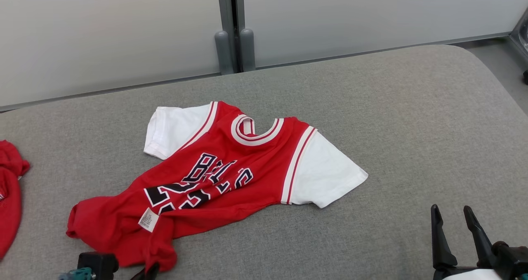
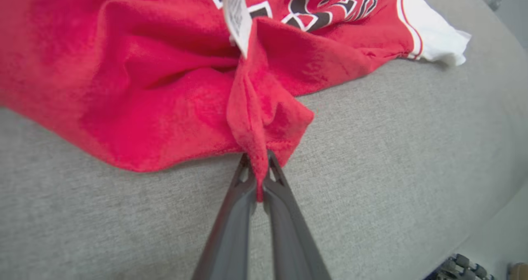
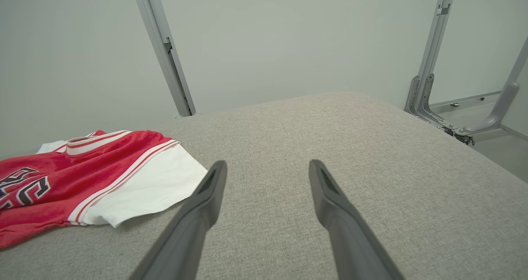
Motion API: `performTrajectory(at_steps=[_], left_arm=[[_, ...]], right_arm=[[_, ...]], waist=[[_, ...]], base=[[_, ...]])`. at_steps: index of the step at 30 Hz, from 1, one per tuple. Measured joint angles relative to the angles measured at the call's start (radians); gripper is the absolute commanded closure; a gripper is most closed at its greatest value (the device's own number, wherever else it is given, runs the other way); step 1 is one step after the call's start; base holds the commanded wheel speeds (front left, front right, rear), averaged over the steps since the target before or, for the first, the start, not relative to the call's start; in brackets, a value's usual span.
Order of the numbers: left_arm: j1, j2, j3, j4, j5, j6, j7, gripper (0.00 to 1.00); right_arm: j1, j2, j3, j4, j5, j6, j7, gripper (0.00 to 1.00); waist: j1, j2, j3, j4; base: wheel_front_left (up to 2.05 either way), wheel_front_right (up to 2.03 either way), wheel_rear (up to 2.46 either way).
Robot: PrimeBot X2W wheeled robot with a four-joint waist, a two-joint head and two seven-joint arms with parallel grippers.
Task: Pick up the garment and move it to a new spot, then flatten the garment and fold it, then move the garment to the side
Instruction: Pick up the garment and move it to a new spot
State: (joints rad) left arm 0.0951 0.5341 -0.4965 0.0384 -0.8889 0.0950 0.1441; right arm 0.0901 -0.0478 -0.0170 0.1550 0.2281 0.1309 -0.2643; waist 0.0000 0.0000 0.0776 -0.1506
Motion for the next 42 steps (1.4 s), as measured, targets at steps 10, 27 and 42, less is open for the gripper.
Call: performTrajectory(at_steps=[10,27,42], left_arm=[[-0.002,0.143,-0.197,-0.2,0.308,0.145,0.222,1.0],[0.092,-0.108,-0.129,-0.016,0.234,0.17,-0.183,0.0],[0.088,-0.161,0.179,0.04,0.357,0.133,-0.406,0.0]], right_arm=[[0.01,0.0,-0.002,0.008,0.001,0.0,0.0,0.0],[0.058,0.0,-0.011,0.016,-0.009,0.0,0.0,0.0],[0.04,-0.003,-0.002,-0.029,-0.063,0.0,0.0,0.0]], waist=[[0.0,0.0,-0.033,0.047],[0.0,0.0,-0.115,0.126],[0.0,0.0,-0.188,0.177]], base=[[0.0,0.0,0.0],[0.0,0.0,0.0],[0.0,0.0,0.0]])
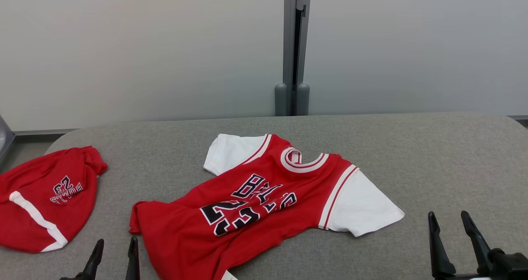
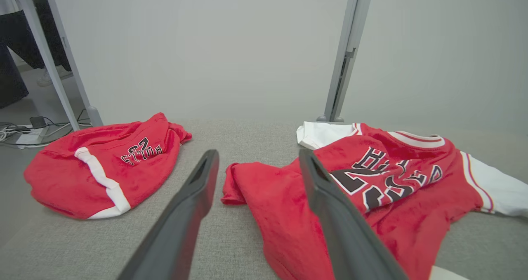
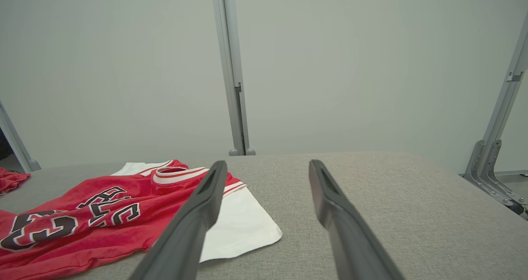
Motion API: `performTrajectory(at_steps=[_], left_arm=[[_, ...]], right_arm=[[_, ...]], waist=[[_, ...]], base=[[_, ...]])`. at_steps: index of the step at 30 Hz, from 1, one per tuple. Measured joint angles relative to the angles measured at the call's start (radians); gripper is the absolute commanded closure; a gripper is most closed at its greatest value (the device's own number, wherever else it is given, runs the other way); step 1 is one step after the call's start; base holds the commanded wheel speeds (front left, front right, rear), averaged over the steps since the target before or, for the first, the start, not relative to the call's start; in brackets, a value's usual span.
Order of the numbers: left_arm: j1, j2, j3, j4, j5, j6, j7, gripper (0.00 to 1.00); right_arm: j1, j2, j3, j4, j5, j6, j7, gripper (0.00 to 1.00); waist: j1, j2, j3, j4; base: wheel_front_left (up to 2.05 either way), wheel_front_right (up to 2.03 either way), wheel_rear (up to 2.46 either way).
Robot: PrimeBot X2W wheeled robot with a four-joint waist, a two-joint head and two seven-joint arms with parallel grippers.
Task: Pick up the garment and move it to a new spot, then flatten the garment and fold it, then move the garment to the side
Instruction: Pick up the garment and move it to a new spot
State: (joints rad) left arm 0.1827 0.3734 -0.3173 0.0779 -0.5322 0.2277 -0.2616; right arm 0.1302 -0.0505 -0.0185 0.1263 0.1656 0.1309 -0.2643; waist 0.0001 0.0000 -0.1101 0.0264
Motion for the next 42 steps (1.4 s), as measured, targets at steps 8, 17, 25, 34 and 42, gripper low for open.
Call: performTrajectory(at_steps=[8,17,25,34,42], left_arm=[[0.079,-0.134,0.147,0.065,0.13,-0.129,-0.002,0.0],[0.084,-0.229,0.264,0.091,0.225,-0.249,-0.002,0.0],[0.084,-0.274,0.315,0.098,0.289,-0.303,-0.002,0.0],[0.079,-0.303,0.348,0.103,0.324,-0.332,-0.002,0.0],[0.079,-0.314,0.354,0.107,0.342,-0.341,-0.002,0.0]], right_arm=[[-0.001,-0.008,-0.018,0.043,-0.01,0.0,0.0,0.0],[0.002,-0.005,-0.025,0.075,-0.016,0.0,0.0,0.0],[0.002,-0.002,-0.018,0.079,-0.016,0.0,0.0,0.0],[0.002,0.0,-0.005,0.088,-0.014,0.0,0.0,0.0],[0.003,0.001,-0.005,0.089,-0.007,0.0,0.0,0.0]], waist=[[-0.0001,0.0,-0.016,-0.008],[0.0,0.0,-0.021,-0.006],[0.0,0.0,-0.018,-0.002],[0.0,0.0,-0.012,-0.012],[0.0,0.0,-0.008,-0.017]], base=[[0.0,0.0,0.0],[0.0,0.0,0.0],[0.0,0.0,0.0],[0.0,0.0,0.0],[0.0,0.0,0.0]])
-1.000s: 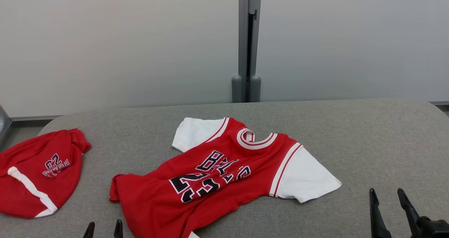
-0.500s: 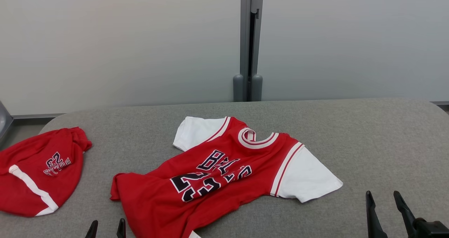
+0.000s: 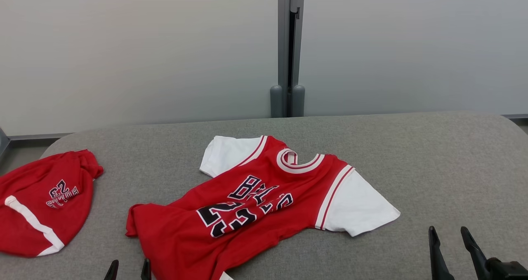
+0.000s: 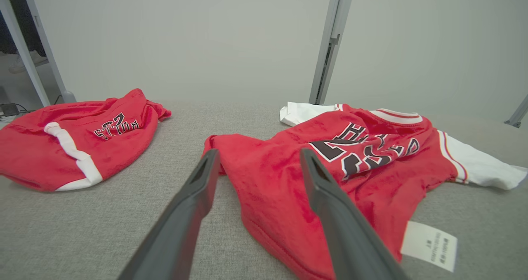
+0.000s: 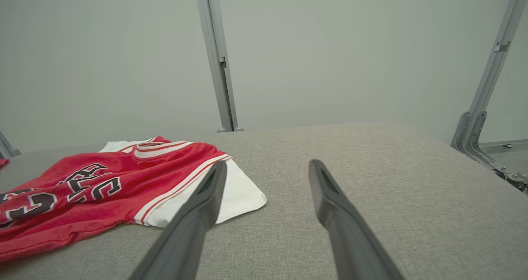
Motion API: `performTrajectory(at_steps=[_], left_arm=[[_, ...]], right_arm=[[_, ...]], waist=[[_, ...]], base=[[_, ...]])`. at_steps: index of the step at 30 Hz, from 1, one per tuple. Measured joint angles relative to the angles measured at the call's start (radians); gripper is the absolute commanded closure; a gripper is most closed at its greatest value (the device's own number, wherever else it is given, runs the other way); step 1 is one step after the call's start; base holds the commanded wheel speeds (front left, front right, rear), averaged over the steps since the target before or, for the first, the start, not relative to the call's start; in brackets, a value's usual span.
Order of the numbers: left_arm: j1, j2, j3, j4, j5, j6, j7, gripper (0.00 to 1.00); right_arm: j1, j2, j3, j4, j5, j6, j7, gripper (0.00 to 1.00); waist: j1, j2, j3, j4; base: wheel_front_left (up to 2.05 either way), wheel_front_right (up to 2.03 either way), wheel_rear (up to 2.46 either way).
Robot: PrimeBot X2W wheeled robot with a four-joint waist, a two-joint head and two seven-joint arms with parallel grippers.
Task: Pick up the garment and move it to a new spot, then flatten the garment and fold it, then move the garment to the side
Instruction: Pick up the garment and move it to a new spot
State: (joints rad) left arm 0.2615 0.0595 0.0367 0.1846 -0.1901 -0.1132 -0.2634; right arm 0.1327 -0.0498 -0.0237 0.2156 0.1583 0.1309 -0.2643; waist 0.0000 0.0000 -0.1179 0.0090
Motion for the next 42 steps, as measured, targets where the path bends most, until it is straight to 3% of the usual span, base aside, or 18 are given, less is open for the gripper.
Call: performTrajectory(at_steps=[5,10,17,21,31,41,42], left_arm=[[-0.001,-0.003,-0.045,0.019,0.002,-0.002,0.021,0.0],[-0.001,0.0,-0.143,-0.034,-0.028,-0.009,0.246,0.0],[0.025,0.046,-0.238,-0.23,-0.063,-0.012,0.547,0.0],[0.036,0.065,-0.276,-0.317,-0.098,-0.013,0.653,0.0],[-0.003,0.086,-0.337,-0.328,-0.128,-0.015,0.703,0.0],[-0.051,0.096,-0.377,-0.244,-0.148,-0.015,0.691,0.0],[-0.059,0.097,-0.379,-0.234,-0.148,-0.015,0.685,0.15]], right_arm=[[-0.021,0.0,0.02,0.036,0.03,0.0,0.0,0.0],[-0.156,-0.069,0.113,0.211,0.037,0.0,0.036,0.0],[-0.402,-0.141,0.205,0.368,0.053,0.0,0.259,0.0],[-0.493,-0.164,0.215,0.44,0.03,0.0,0.344,0.0],[-0.585,-0.163,0.202,0.577,0.0,0.0,0.389,0.0],[-0.638,-0.169,0.233,0.628,0.011,0.0,0.389,0.0],[-0.644,-0.169,0.238,0.632,0.013,0.0,0.393,0.0]], waist=[[0.0,0.0,0.011,0.001],[0.0,0.0,0.039,0.007],[0.0,0.0,0.101,0.031],[0.0,0.0,0.146,0.052],[0.0,0.0,0.241,0.104],[0.0,0.0,0.29,0.108],[0.0,0.0,0.296,0.108]], base=[[0.0,0.0,0.0],[0.0,0.0,0.0],[0.0,0.0,0.0],[0.0,0.0,0.0],[0.0,0.0,0.0],[0.0,0.0,0.0],[0.0,0.0,0.0]])
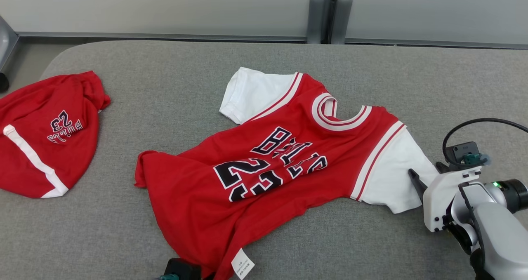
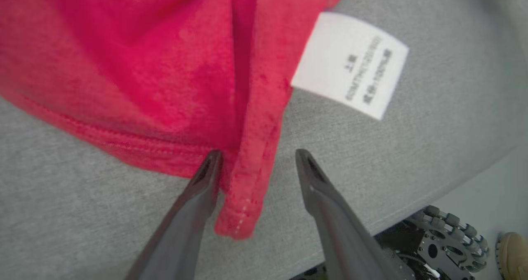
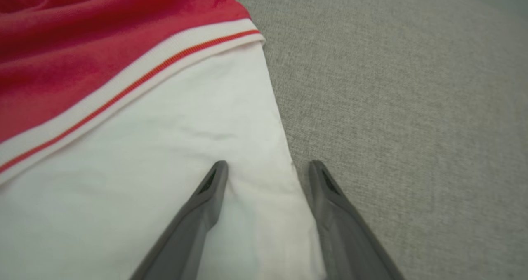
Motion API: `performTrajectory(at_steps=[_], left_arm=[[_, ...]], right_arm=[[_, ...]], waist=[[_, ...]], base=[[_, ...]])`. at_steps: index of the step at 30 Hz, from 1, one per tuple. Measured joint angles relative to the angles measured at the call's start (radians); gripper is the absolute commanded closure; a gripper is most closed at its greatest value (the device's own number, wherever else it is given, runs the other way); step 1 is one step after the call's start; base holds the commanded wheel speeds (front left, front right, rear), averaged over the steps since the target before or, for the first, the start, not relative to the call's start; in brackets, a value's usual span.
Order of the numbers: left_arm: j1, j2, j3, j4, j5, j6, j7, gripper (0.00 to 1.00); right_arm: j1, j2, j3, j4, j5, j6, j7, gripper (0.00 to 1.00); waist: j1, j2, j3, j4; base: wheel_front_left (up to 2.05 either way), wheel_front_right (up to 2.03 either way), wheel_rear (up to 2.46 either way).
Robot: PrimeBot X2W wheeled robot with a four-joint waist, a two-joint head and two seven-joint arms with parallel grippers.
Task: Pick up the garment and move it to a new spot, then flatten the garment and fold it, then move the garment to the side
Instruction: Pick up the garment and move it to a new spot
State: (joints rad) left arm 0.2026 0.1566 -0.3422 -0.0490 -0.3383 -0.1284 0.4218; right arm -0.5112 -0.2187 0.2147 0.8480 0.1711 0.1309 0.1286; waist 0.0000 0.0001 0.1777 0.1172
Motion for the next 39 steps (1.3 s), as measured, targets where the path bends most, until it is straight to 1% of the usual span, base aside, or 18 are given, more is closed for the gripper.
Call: performTrajectory(at_steps=[1,2,3,4,7,8,9,10,12,15,17,18,21,25,27,33,37,39], left_arm=[[-0.008,0.0,-0.002,0.009,0.0,0.0,-0.002,0.41],[-0.014,0.0,-0.003,0.016,0.0,0.0,-0.009,0.59],[-0.021,-0.001,-0.005,0.024,0.0,0.0,-0.012,0.83],[-0.027,-0.001,-0.007,0.031,0.0,0.0,-0.014,1.0],[-0.034,-0.001,-0.011,0.053,0.0,0.0,-0.027,1.0],[-0.037,-0.001,-0.012,0.059,-0.004,0.0,-0.029,1.0],[-0.039,-0.003,-0.013,0.062,-0.011,0.0,-0.033,1.0],[-0.04,-0.003,-0.013,0.065,-0.014,0.0,-0.035,1.0],[-0.043,-0.003,-0.006,0.066,-0.021,0.0,-0.046,1.0],[-0.043,0.002,0.018,0.05,-0.037,0.006,-0.067,1.0],[-0.042,0.008,0.041,0.019,-0.047,0.01,-0.082,1.0],[-0.038,0.013,0.052,0.001,-0.056,0.012,-0.088,1.0],[-0.022,0.034,0.091,-0.078,-0.07,0.024,-0.098,1.0],[-0.009,0.06,0.116,-0.218,-0.084,0.03,-0.079,1.0],[-0.001,0.075,0.127,-0.286,-0.085,0.035,-0.064,1.0],[-0.022,0.117,0.177,-0.482,-0.096,0.047,-0.021,1.0],[-0.095,0.147,0.219,-0.562,-0.113,0.047,0.014,1.0],[-0.144,0.159,0.238,-0.58,-0.128,0.047,0.026,1.0]], right_arm=[[-0.007,-0.001,0.008,0.002,0.005,0.0,0.006,0.0],[-0.014,-0.002,0.016,0.005,0.008,0.0,0.012,0.0],[-0.019,-0.002,0.025,0.007,0.016,0.0,0.019,0.0],[-0.023,-0.002,0.037,0.009,0.025,0.0,0.028,0.0],[-0.034,-0.001,0.087,0.011,0.062,0.0,0.069,0.0],[-0.035,0.002,0.112,0.008,0.083,0.0,0.086,0.35],[-0.035,0.003,0.132,0.002,0.112,-0.005,0.099,0.89],[-0.034,-0.003,0.146,-0.007,0.144,-0.005,0.105,1.0],[-0.024,-0.008,0.169,-0.032,0.205,-0.004,0.111,1.0],[0.021,-0.022,0.154,-0.085,0.298,-0.002,0.072,1.0],[0.064,-0.031,0.137,-0.146,0.38,-0.001,0.046,1.0],[0.083,-0.035,0.132,-0.188,0.424,-0.001,0.037,1.0],[0.128,-0.061,0.139,-0.399,0.599,-0.001,0.022,1.0],[0.22,-0.159,0.08,-0.615,0.748,-0.003,0.009,1.0],[0.251,-0.182,0.048,-0.722,0.811,-0.002,-0.004,1.0],[0.32,-0.232,-0.084,-0.977,0.898,-0.001,-0.015,1.0],[0.336,-0.232,-0.179,-1.103,0.904,-0.001,-0.004,1.0],[0.333,-0.228,-0.219,-1.151,0.894,-0.001,0.024,1.0]], waist=[[0.0,0.0,0.005,0.0],[0.0,0.0,0.009,0.0],[0.0,0.0,0.013,0.0],[0.0,0.0,0.015,0.0],[0.0,0.0,0.014,0.003],[0.0,0.0,0.012,0.004],[0.0,0.0,0.009,0.005],[0.0,0.0,0.006,0.005],[0.0,0.0,-0.002,0.006],[0.0,0.0,-0.025,0.006],[0.0,0.0,-0.043,0.003],[0.0,0.0,-0.053,0.001],[0.0,0.0,-0.083,-0.014],[0.0,0.0,-0.126,-0.047],[0.0,0.0,-0.148,-0.066],[0.0,0.0,-0.192,-0.132],[0.0,0.0,-0.202,-0.159],[0.0,0.0,-0.202,-0.167]], base=[[0.0,0.0,0.0],[0.0,0.0,0.0],[0.0,0.0,0.0],[0.0,0.0,0.0],[0.0,0.0,0.0],[0.0,0.0,0.0],[0.0,0.0,0.0],[0.0,0.0,0.0],[0.0,0.0,0.0],[0.0,0.0,0.0],[0.0,0.0,0.0],[0.0,0.0,0.0],[0.0,0.0,0.0],[0.0,0.0,0.0],[0.0,0.0,0.0],[0.0,0.0,0.0],[0.0,0.0,0.0],[0.0,0.0,0.0]])
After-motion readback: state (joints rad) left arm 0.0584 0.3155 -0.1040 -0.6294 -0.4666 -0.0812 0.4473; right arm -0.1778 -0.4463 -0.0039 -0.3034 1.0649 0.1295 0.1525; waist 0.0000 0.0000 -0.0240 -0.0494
